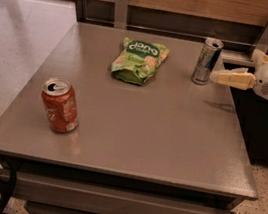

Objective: Move redbull can near coke can

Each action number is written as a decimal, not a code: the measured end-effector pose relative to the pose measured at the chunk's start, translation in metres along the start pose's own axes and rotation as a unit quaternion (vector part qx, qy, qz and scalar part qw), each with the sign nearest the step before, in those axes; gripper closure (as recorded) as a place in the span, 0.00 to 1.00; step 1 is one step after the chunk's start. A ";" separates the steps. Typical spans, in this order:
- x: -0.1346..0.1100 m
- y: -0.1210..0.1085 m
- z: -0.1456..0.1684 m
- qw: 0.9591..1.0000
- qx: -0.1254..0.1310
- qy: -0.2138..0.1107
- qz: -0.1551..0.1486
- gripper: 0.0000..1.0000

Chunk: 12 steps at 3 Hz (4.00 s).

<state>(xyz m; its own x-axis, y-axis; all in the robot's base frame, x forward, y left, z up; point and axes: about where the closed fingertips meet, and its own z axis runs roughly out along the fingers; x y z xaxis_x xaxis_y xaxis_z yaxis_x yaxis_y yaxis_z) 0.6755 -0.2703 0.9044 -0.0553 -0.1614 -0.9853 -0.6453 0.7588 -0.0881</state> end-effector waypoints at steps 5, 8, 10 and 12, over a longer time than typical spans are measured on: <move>0.000 0.007 0.063 0.997 -0.060 -0.038 0.015 0.44; -0.001 0.012 0.070 0.997 -0.066 -0.039 0.015 1.00; -0.018 0.016 0.057 0.997 -0.066 -0.031 0.021 1.00; -0.054 0.078 0.015 0.995 -0.094 -0.043 0.011 1.00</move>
Offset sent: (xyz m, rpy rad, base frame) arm 0.0432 0.0295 -0.0122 0.0866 -0.0329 0.0998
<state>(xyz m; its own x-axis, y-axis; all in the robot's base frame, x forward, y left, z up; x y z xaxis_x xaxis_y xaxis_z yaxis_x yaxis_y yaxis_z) 0.6396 -0.1930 0.9489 -0.0110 -0.0859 -0.9962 -0.7762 0.6288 -0.0457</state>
